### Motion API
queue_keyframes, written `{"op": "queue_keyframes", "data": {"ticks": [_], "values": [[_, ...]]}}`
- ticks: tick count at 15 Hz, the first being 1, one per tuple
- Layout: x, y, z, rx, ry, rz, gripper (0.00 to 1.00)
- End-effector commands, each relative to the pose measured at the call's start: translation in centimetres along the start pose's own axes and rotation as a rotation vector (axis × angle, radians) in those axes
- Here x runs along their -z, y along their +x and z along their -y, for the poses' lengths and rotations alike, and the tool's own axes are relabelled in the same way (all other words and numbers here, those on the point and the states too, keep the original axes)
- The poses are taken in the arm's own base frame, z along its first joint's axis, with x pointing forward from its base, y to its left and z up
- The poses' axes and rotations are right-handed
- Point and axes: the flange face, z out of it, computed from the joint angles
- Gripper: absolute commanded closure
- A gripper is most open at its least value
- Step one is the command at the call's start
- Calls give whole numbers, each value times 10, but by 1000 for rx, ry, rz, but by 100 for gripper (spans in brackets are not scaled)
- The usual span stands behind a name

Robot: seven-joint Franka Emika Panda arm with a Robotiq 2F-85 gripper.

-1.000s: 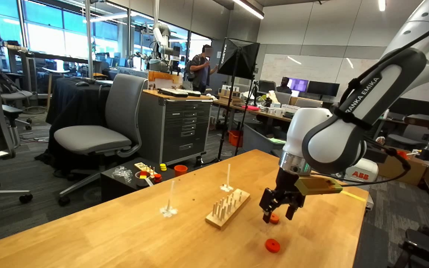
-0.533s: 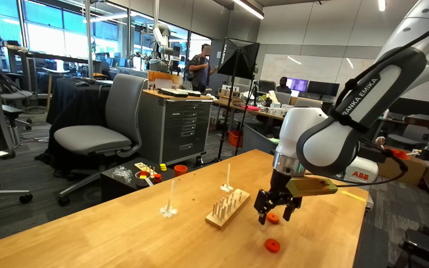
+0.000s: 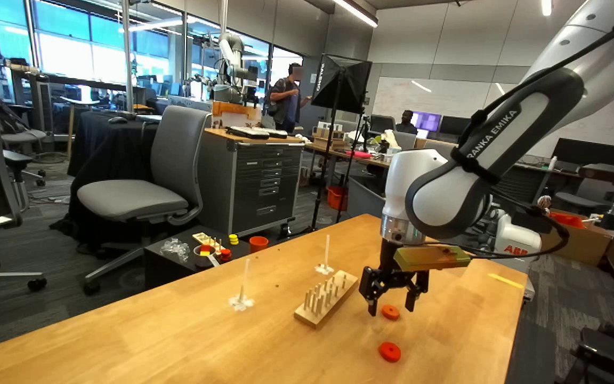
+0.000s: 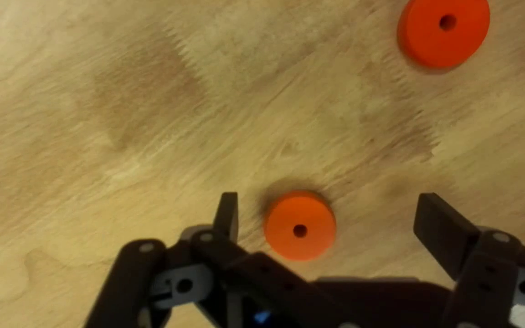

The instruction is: Put the orange ring on the wooden platform

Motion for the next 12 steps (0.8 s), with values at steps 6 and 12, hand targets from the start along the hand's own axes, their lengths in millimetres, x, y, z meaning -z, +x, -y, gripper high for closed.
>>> {"op": "queue_keyframes", "data": {"ticks": [6,12], "values": [[-13,30,3,-18,-42,77,0],[-25,38,4,1,-44,105,27]]}}
